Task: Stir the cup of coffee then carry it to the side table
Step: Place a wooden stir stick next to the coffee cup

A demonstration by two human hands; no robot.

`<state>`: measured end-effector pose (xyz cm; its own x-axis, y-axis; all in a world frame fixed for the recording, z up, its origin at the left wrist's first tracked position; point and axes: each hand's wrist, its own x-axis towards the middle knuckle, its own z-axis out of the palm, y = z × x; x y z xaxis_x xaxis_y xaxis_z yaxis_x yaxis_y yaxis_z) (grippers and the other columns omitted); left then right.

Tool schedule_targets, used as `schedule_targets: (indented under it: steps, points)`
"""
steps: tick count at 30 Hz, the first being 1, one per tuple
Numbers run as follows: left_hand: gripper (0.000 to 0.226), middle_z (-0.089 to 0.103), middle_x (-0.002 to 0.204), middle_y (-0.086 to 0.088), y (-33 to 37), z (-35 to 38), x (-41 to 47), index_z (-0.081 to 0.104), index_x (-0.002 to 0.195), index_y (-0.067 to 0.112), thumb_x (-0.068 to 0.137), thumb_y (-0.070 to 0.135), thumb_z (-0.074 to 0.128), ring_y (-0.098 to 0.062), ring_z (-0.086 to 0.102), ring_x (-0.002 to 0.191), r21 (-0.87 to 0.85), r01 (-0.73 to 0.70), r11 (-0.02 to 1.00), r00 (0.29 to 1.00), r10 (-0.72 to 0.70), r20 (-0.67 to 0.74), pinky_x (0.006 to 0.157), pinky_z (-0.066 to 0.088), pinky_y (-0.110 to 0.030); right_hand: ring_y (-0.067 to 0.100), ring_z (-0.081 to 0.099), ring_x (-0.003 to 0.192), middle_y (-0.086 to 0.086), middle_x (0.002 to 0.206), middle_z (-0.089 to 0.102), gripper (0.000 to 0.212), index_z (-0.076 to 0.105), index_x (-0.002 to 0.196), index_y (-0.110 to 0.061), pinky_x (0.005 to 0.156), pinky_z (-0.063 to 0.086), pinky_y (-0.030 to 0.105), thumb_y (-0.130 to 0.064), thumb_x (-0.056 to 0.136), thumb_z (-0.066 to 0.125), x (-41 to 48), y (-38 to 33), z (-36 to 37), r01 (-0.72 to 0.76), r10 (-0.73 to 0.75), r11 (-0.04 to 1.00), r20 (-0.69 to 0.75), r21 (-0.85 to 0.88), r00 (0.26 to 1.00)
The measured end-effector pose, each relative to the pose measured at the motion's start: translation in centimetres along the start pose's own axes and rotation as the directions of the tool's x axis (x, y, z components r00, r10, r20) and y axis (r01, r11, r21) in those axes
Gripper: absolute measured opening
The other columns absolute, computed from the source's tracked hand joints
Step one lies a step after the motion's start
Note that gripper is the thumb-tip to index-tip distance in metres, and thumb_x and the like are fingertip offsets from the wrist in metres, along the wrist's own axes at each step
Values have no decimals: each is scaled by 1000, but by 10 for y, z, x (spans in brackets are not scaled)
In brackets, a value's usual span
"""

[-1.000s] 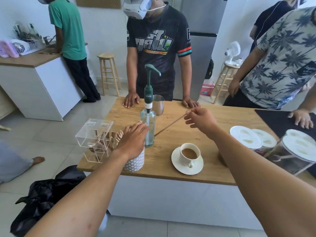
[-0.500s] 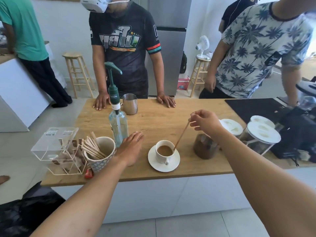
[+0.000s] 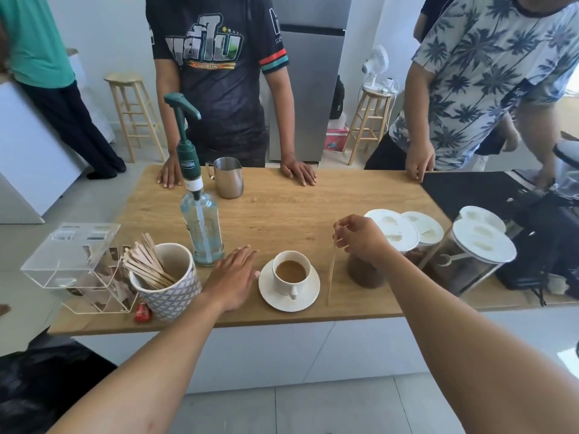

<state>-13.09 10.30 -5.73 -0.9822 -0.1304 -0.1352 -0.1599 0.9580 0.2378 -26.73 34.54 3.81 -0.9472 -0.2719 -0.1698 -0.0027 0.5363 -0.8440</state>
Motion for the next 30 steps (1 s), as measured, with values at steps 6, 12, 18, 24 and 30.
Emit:
schedule_targets:
  steps: [6,12,18,24,30]
  points:
    - [58,4,165,1,1,23,6,8,156,25,103,47,18,-20,1,151,-21,58,998,998,-57,37,121,6,-45,9,58,56,-2,71,66,22,59,79,-20,53,44,17,-13,98,50,18,27,14,-8,13,996,59,-94,998]
    - [63,-2,165,1,-8,44,12,6,157,24,101,52,16,-19,-4,151,-77,148,986,988,-144,50,120,3,-40,9,58,58,1,74,66,22,60,80,-19,50,41,14,-13,99,49,40,47,28,-32,41,996,106,-85,994]
    - [75,0,165,2,-21,71,17,7,156,24,91,60,5,-15,-7,151,-183,172,968,985,-169,28,123,3,-39,9,58,64,5,82,66,16,63,99,-8,52,45,13,-13,100,47,59,63,45,-39,56,992,145,-117,988]
    - [78,5,165,4,-23,87,24,11,156,25,90,63,-4,-12,-6,151,-181,165,970,985,-170,-15,122,-3,-35,15,60,72,2,87,68,15,63,97,-12,62,50,24,-14,98,48,81,80,58,-91,108,990,166,-109,980]
    - [90,5,165,3,-18,92,26,16,156,19,84,65,-11,-11,-7,150,-198,186,962,978,-200,-54,119,-12,-32,20,61,81,2,91,67,13,64,95,-14,82,55,38,-16,97,51,101,94,83,-148,162,985,204,-85,965]
